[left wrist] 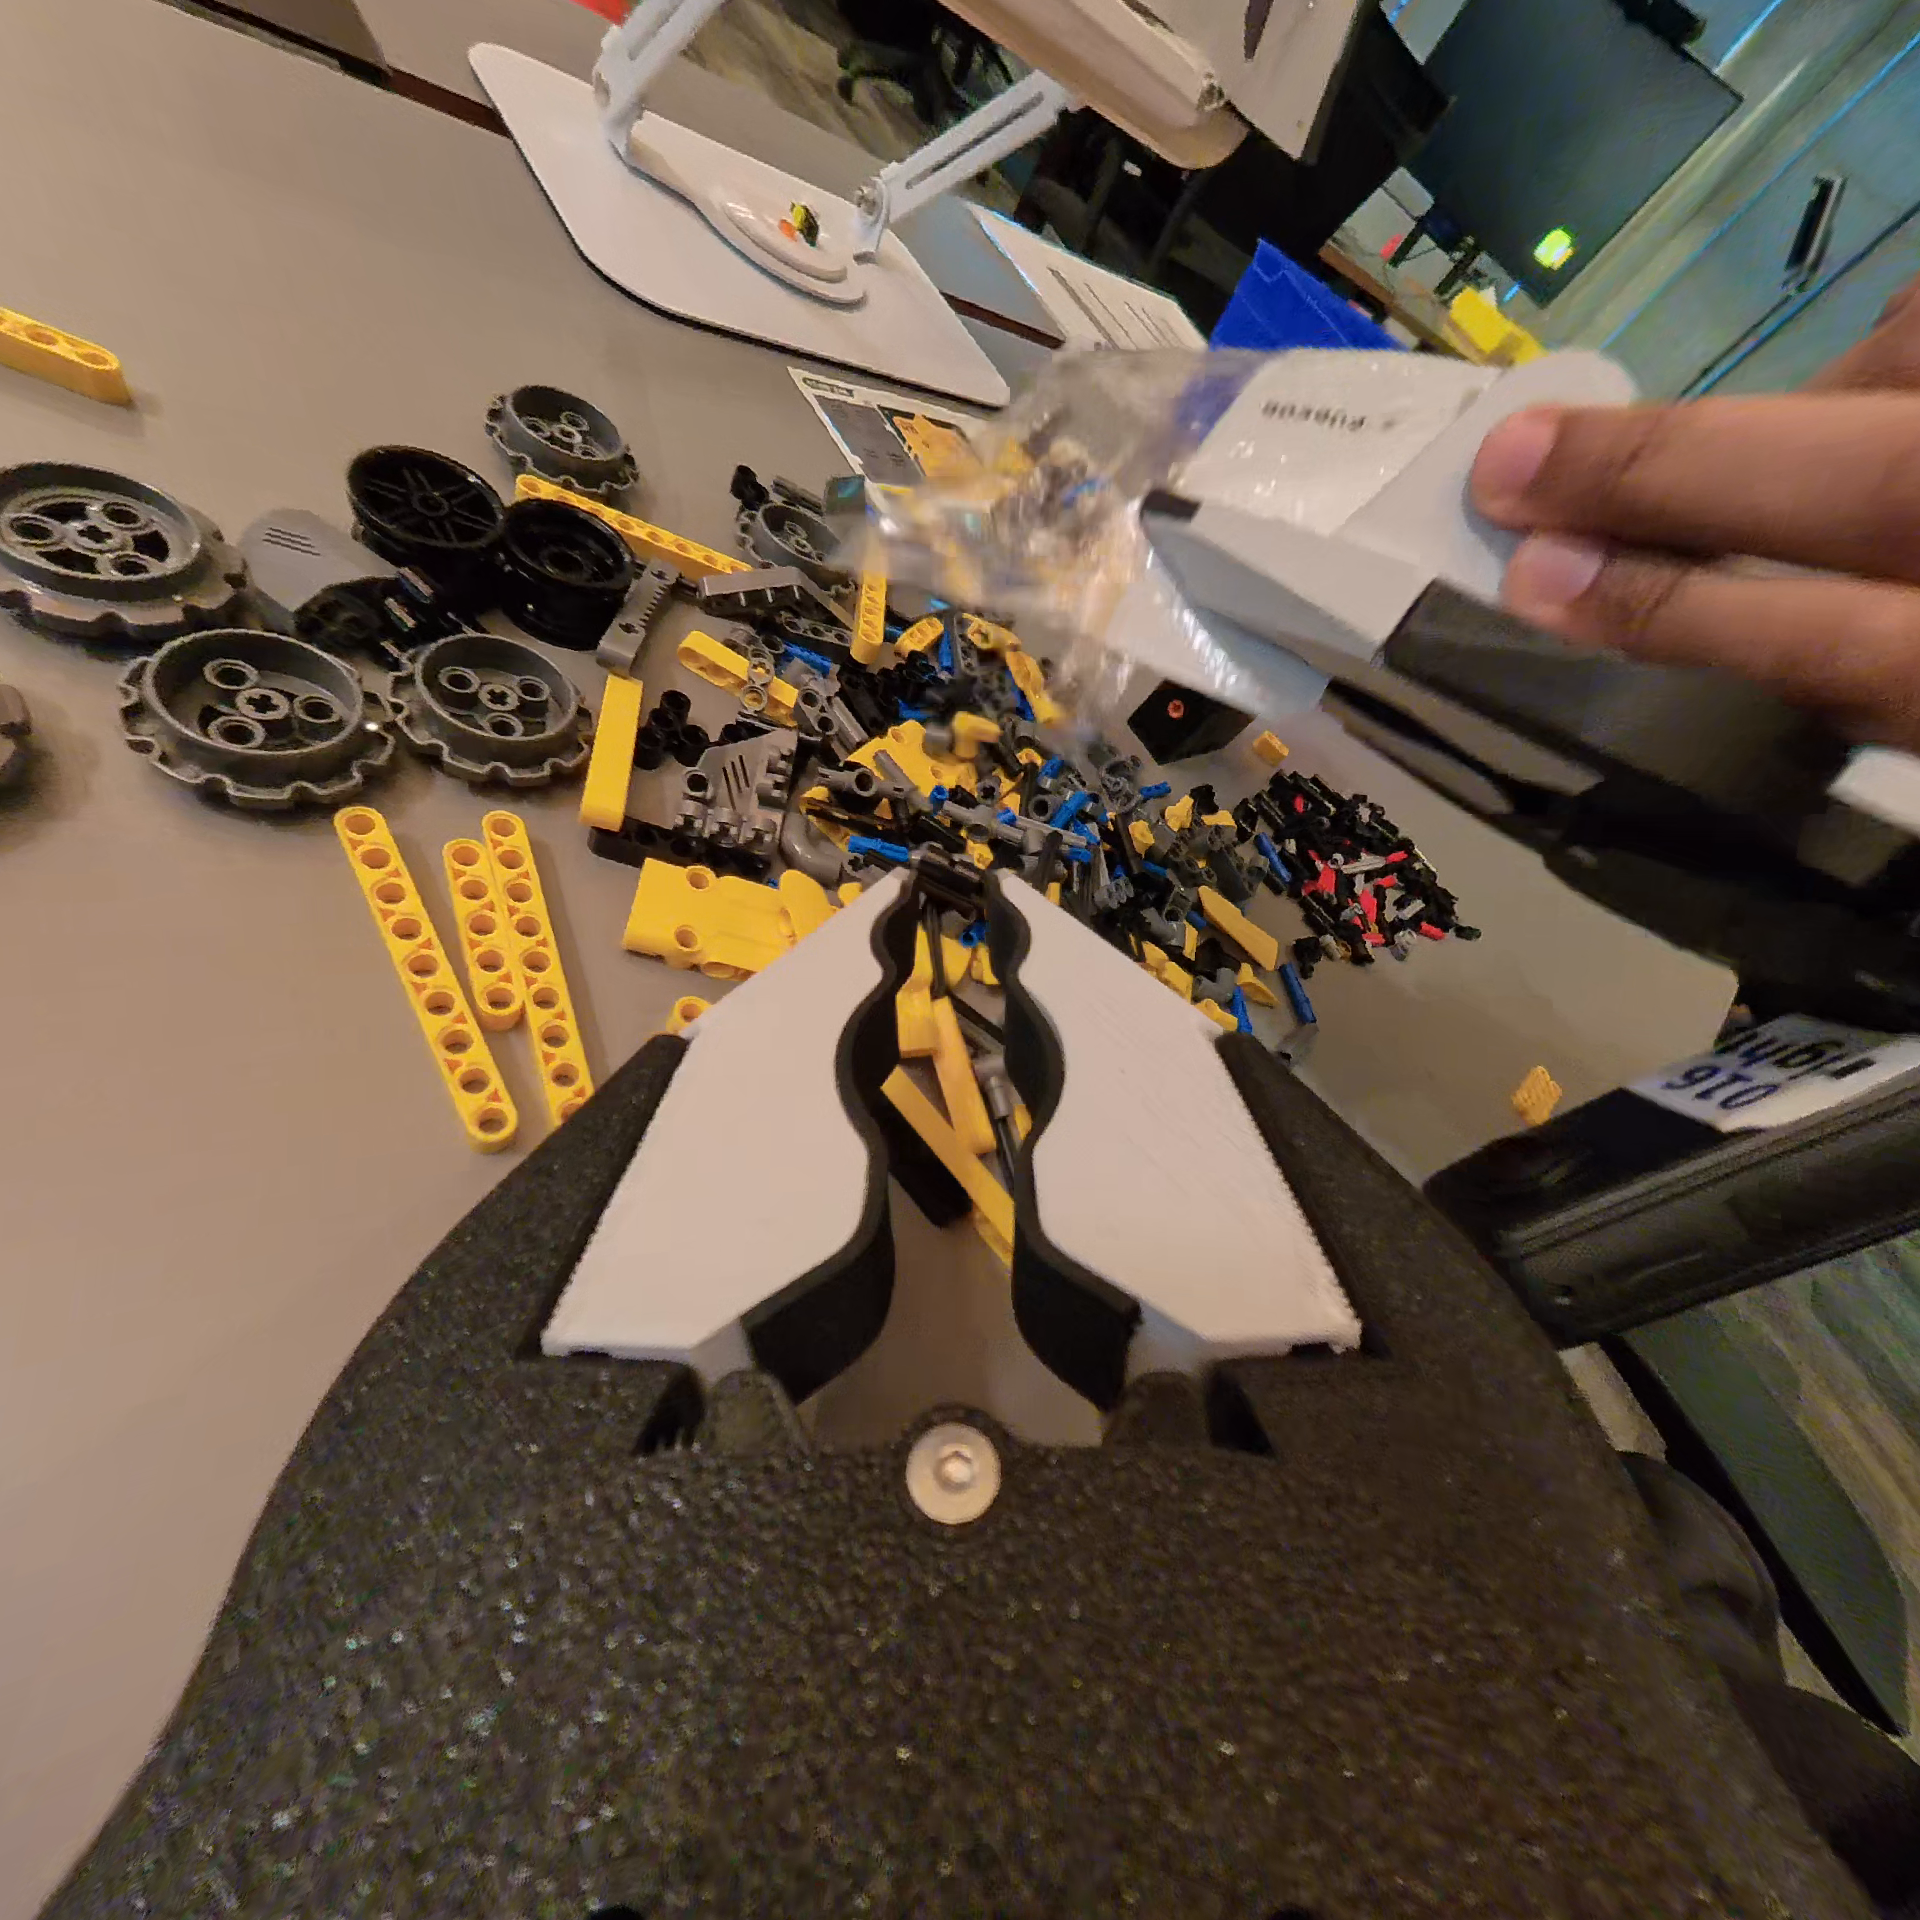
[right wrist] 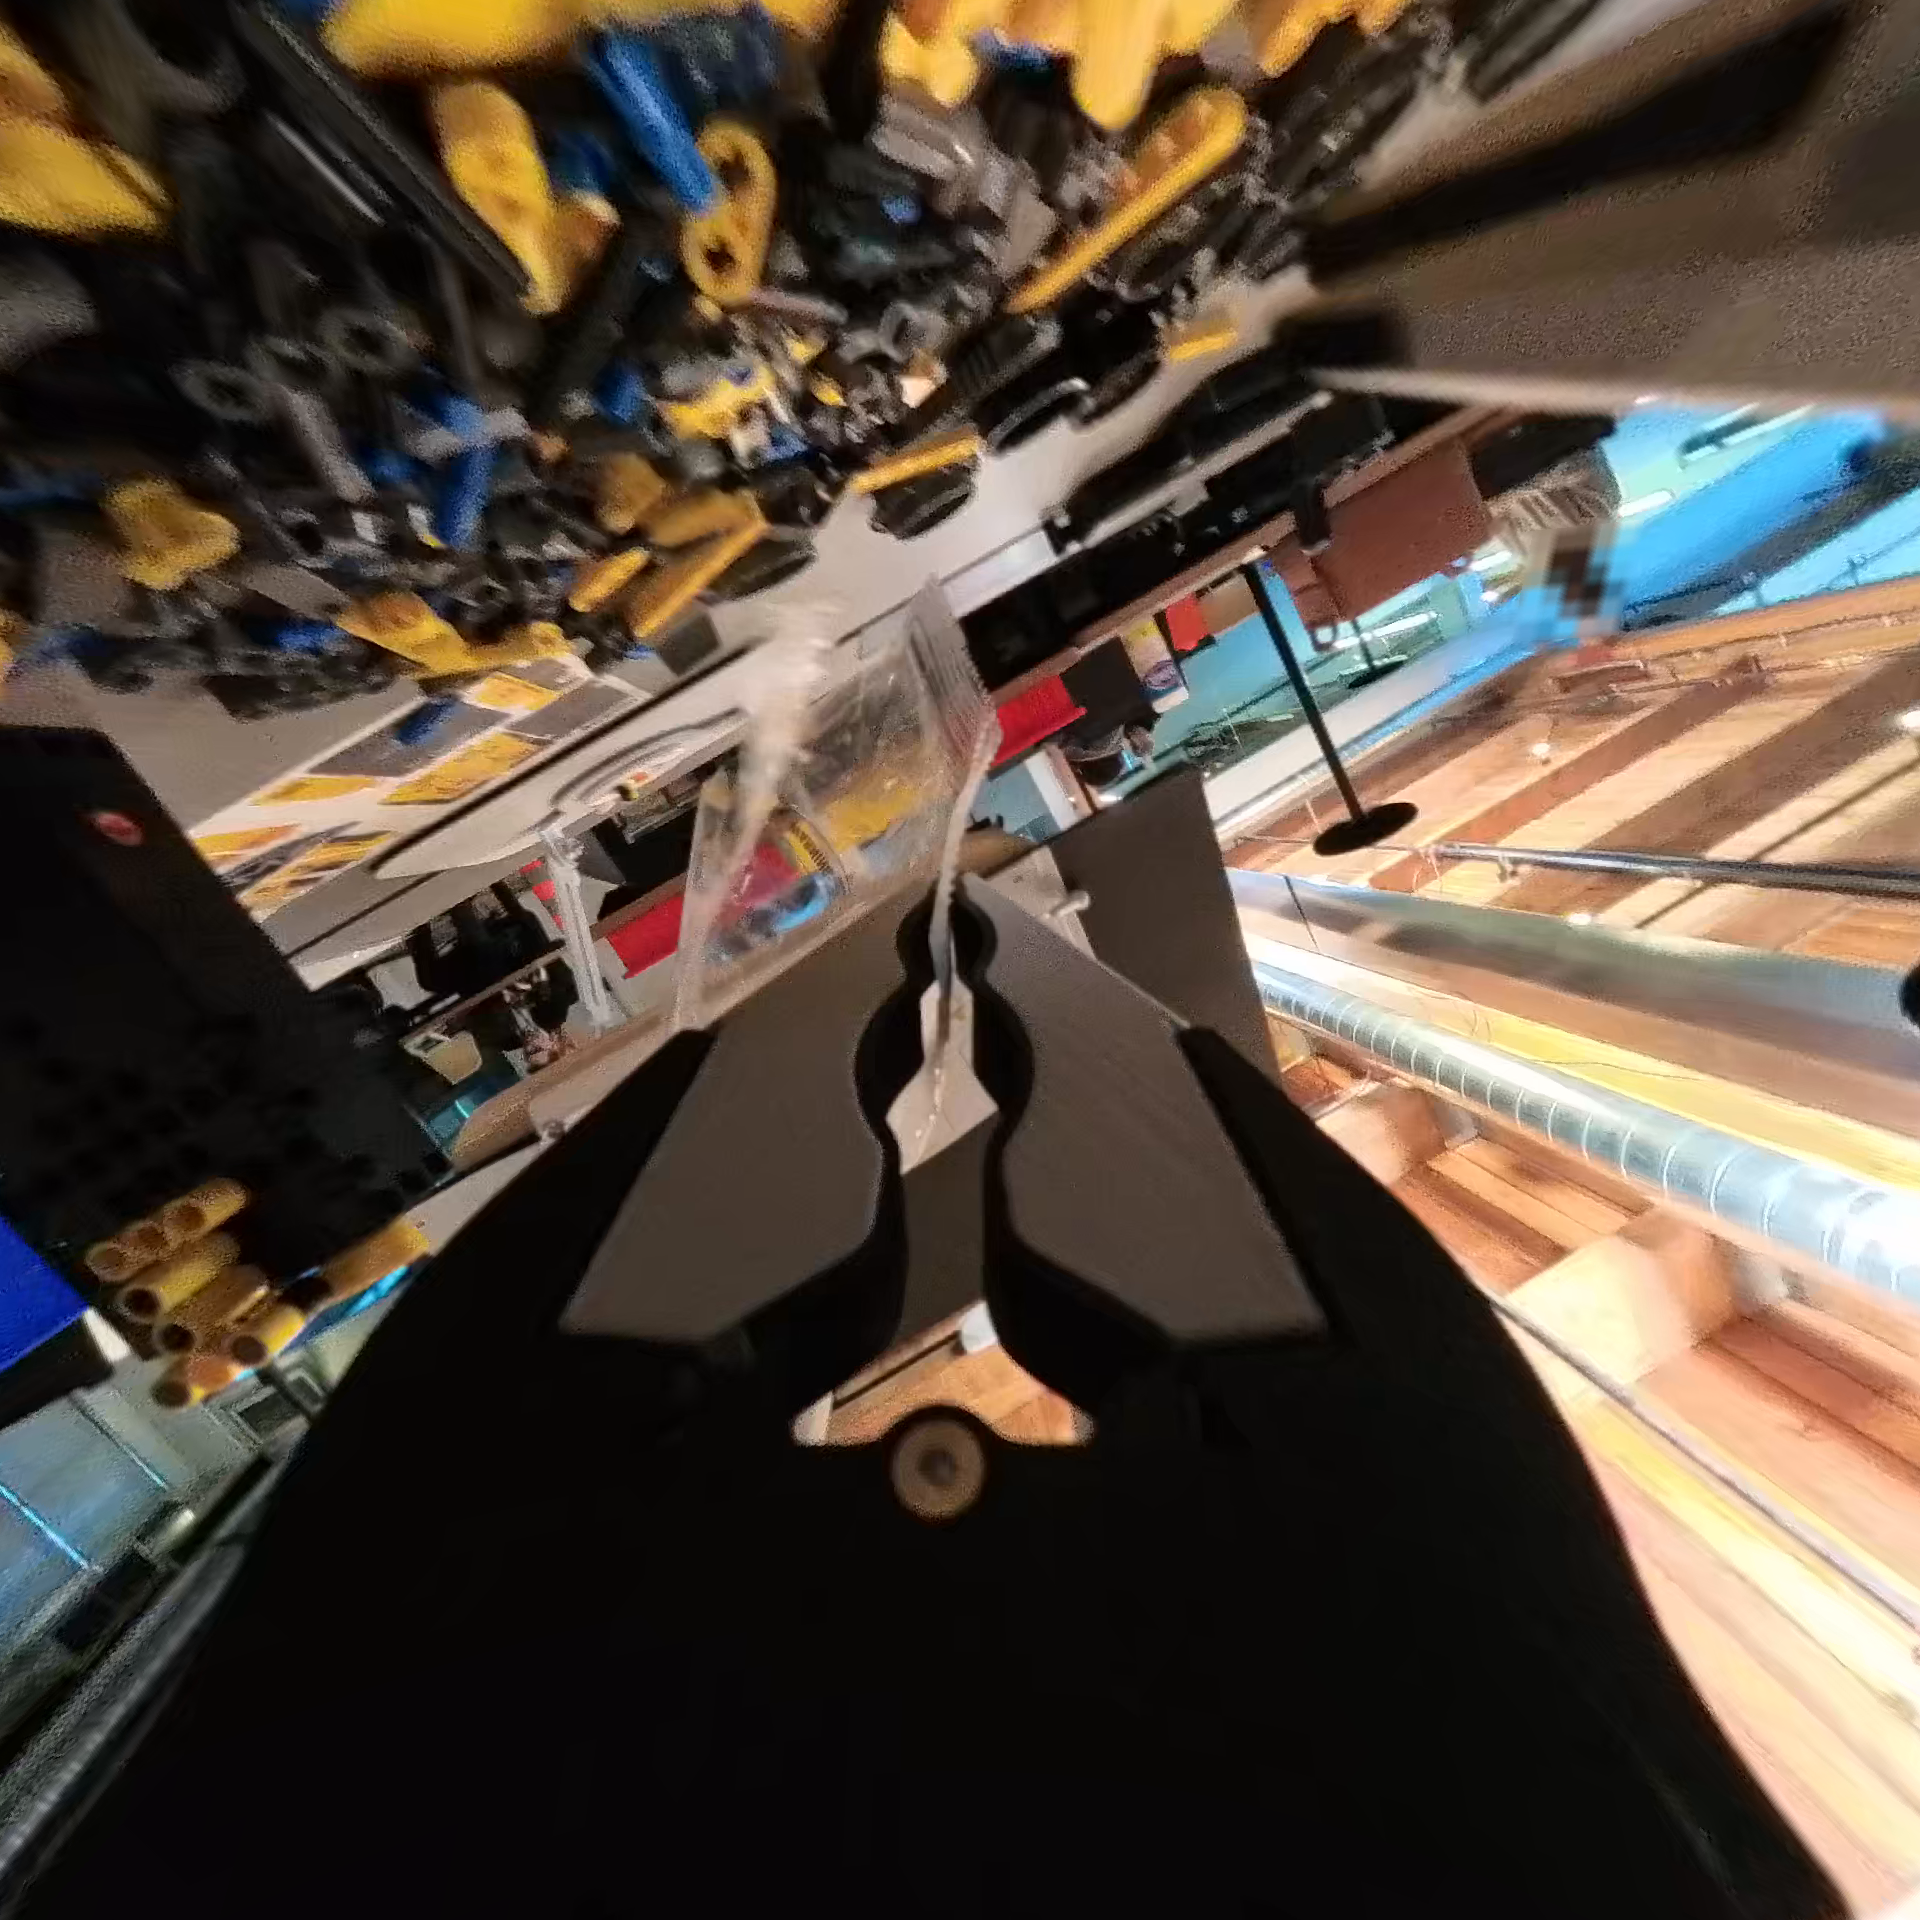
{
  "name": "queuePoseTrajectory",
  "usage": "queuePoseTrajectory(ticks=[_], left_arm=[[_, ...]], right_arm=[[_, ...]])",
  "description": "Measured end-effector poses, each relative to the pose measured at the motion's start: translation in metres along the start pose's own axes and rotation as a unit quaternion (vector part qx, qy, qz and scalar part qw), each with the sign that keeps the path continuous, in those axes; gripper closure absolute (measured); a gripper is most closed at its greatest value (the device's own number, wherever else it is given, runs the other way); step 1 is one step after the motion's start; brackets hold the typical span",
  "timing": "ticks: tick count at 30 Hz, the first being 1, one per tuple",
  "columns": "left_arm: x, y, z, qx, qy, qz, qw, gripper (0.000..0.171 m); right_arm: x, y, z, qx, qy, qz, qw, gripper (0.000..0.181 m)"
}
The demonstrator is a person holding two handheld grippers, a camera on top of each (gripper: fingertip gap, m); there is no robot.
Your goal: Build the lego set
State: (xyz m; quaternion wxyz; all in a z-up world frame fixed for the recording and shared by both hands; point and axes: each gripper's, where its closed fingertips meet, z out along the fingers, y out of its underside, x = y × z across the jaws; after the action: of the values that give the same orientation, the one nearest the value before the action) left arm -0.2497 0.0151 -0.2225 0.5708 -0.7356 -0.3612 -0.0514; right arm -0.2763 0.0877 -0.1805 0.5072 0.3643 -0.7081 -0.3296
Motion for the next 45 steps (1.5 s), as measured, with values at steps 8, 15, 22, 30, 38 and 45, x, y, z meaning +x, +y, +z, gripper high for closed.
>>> queuePoseTrajectory(ticks=[8, 15, 22, 30, 38, 45], left_arm=[[-0.021, -0.011, -0.013, 0.02, -0.016, -0.019, 1.0, 0.16], [-0.028, -0.013, -0.017, 0.025, -0.021, -0.026, 0.999, 0.16], [-0.027, -0.012, -0.016, 0.024, -0.022, -0.022, 0.999, 0.16], [-0.03, -0.012, -0.016, 0.024, -0.02, -0.027, 0.999, 0.16], [-0.03, -0.012, -0.016, 0.025, -0.021, -0.026, 0.999, 0.16], [-0.029, -0.013, -0.017, 0.028, -0.018, -0.026, 0.999, 0.16]], right_arm=[[0.013, 0.002, 0.003, -0.028, 0.05, -0.043, 0.997, 0.181], [0.005, -0.001, 0.0, -0.016, 0.024, -0.003, 1.0, 0.181], [0.003, -0.005, 0.002, -0.016, 0.0, 0.051, 0.999, 0.181], [0.016, -0.009, -0.006, -0.01, 0.078, 0.018, 0.997, 0.181], [0.018, 0.008, -0.005, -0.04, 0.073, 0.069, 0.994, 0.181], [0.01, 0.019, -0.006, -0.044, 0.05, 0.13, 0.989, 0.181]])
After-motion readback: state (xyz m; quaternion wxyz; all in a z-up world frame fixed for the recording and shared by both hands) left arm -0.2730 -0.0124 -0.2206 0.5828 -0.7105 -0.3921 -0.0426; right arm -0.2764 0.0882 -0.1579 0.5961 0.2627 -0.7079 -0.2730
